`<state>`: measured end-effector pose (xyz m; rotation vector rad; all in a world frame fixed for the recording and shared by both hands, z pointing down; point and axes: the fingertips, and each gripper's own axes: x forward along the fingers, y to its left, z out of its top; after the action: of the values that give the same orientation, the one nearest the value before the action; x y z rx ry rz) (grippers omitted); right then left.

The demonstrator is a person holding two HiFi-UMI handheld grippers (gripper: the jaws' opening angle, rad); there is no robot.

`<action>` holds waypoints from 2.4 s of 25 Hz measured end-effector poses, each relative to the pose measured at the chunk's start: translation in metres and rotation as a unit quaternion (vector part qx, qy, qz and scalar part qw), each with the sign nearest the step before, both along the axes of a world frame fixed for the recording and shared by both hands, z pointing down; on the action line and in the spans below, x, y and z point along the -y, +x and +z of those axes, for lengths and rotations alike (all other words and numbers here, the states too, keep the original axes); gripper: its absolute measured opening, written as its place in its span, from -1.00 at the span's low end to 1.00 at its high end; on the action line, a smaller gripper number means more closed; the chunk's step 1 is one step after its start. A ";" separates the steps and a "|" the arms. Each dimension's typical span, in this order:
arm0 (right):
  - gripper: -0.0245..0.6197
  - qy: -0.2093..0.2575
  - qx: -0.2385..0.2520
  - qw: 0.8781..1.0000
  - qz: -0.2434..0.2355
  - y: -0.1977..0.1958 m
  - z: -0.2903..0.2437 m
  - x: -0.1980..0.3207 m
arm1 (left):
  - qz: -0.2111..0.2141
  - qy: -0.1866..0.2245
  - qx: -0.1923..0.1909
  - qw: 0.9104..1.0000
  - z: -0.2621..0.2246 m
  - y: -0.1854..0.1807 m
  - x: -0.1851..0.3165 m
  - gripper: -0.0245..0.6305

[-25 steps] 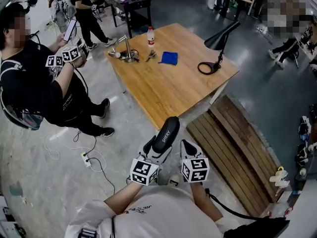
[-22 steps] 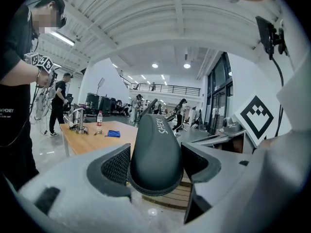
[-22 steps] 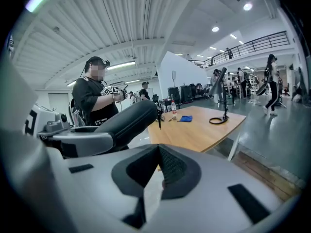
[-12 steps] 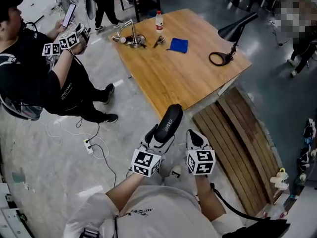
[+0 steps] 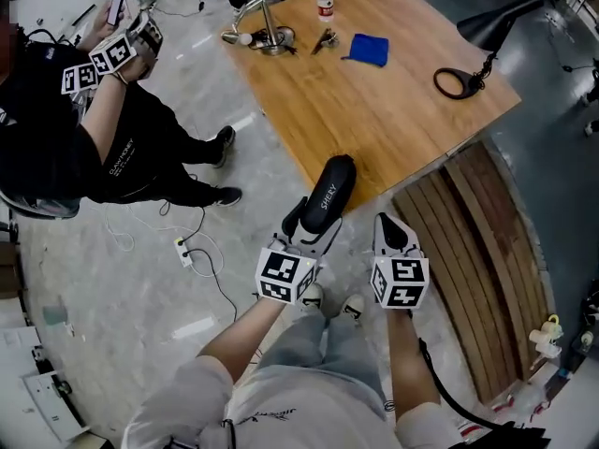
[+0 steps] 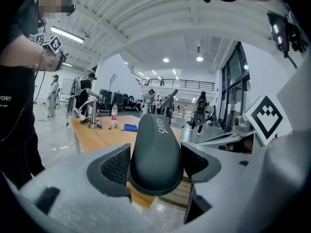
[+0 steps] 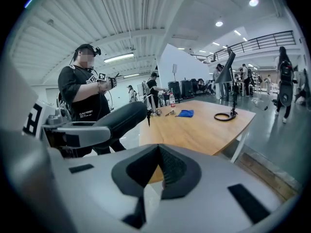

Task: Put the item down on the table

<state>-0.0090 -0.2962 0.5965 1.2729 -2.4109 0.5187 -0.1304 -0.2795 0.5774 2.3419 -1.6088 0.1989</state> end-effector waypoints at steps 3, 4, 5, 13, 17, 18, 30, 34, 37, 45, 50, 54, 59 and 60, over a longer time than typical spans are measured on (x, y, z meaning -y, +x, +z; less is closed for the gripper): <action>-0.91 -0.013 -0.008 1.000 0.006 -0.004 0.023 0.013 | -0.003 -0.012 -0.012 1.000 0.021 -0.005 0.021 0.09; -0.91 -0.017 -0.008 1.000 0.006 -0.006 0.032 0.020 | -0.005 -0.016 -0.015 1.000 0.030 -0.006 0.029 0.09; -0.91 -0.020 -0.007 1.000 0.005 -0.007 0.042 0.027 | -0.009 -0.020 -0.017 1.000 0.040 -0.008 0.038 0.09; -0.91 -0.038 -0.005 0.999 0.004 -0.020 0.097 0.067 | -0.022 -0.056 0.004 0.998 0.116 -0.004 0.093 0.09; -0.91 -0.042 -0.002 0.999 0.004 -0.026 0.117 0.081 | -0.027 -0.075 0.000 0.997 0.145 -0.002 0.113 0.09; -0.91 -0.043 -0.001 0.999 0.005 -0.028 0.123 0.084 | -0.027 -0.078 0.003 0.997 0.152 -0.002 0.117 0.09; -0.91 -0.056 0.002 0.998 0.009 -0.031 0.155 0.093 | -0.016 -0.125 0.042 0.991 0.199 0.006 0.141 0.09; -0.91 -0.058 0.002 0.998 0.007 -0.035 0.157 0.092 | -0.010 -0.143 0.049 0.988 0.209 0.006 0.140 0.09; -0.91 -0.061 0.001 0.998 0.005 -0.034 0.159 0.092 | -0.010 -0.141 0.056 0.988 0.213 0.007 0.140 0.10; -0.91 -0.066 -0.002 0.998 0.006 -0.028 0.160 0.090 | 0.016 -0.136 0.085 0.987 0.213 0.017 0.137 0.10; -0.91 -0.066 -0.002 0.998 0.006 -0.024 0.157 0.090 | 0.025 -0.145 0.091 0.985 0.214 0.020 0.133 0.19; -0.91 -0.065 0.000 0.998 0.005 -0.023 0.155 0.088 | 0.020 -0.149 0.089 0.985 0.212 0.017 0.128 0.24; -0.91 -0.064 -0.001 0.998 0.005 -0.022 0.150 0.081 | 0.019 -0.147 0.087 0.985 0.205 0.015 0.121 0.24; -0.91 -0.062 0.000 0.998 0.005 -0.022 0.148 0.080 | 0.019 -0.147 0.087 0.985 0.203 0.015 0.120 0.24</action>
<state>-0.0307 -0.3762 0.7447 1.2321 -2.3327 0.6603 -0.1156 -0.3991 0.7799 2.1766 -1.4927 0.6219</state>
